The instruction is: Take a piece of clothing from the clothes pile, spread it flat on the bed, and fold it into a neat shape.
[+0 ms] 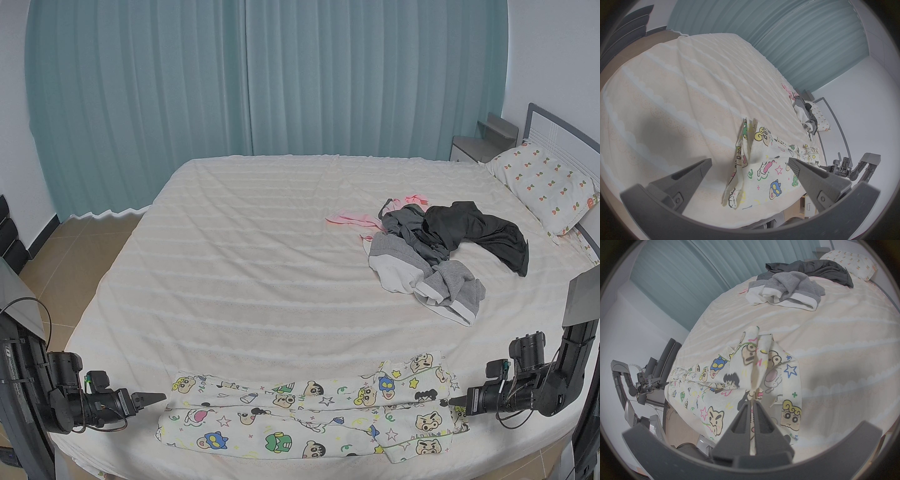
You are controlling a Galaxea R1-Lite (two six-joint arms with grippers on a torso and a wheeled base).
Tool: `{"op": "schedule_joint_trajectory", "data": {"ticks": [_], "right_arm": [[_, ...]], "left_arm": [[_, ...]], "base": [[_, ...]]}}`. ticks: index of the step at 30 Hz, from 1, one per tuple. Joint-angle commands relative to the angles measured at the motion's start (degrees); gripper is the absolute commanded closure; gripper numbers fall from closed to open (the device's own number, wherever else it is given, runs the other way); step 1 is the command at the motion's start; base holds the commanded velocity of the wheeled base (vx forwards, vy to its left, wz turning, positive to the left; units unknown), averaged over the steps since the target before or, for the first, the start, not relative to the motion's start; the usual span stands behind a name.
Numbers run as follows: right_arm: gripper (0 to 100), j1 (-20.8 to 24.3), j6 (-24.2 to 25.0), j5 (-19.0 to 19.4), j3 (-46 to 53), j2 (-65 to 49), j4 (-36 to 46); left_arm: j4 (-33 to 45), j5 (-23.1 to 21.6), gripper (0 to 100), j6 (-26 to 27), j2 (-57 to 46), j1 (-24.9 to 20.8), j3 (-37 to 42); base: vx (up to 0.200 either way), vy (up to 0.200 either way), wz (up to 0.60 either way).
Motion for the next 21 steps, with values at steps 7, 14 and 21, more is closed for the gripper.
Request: {"op": "schedule_joint_trajectory", "data": {"ticks": [7,14,21], "right_arm": [[0,1.82,-0.82,0.10,1.37,-9.70,-2.66],[0,9.81,5.42,-2.27,-5.75,-7.24,-2.57],[0,14.12,15.35,-4.20,-14.98,1.38,-2.48]], "left_arm": [[-0.03,0.00,0,-0.01,0.12,0.01,0.01],[-0.03,0.00,0,-0.01,0.12,0.01,0.10],[-0.03,0.00,0,-0.01,0.12,0.01,0.10]], "base": [[0.000,0.000,0.00],[0.000,0.000,0.00],[0.000,0.000,0.00]]}}
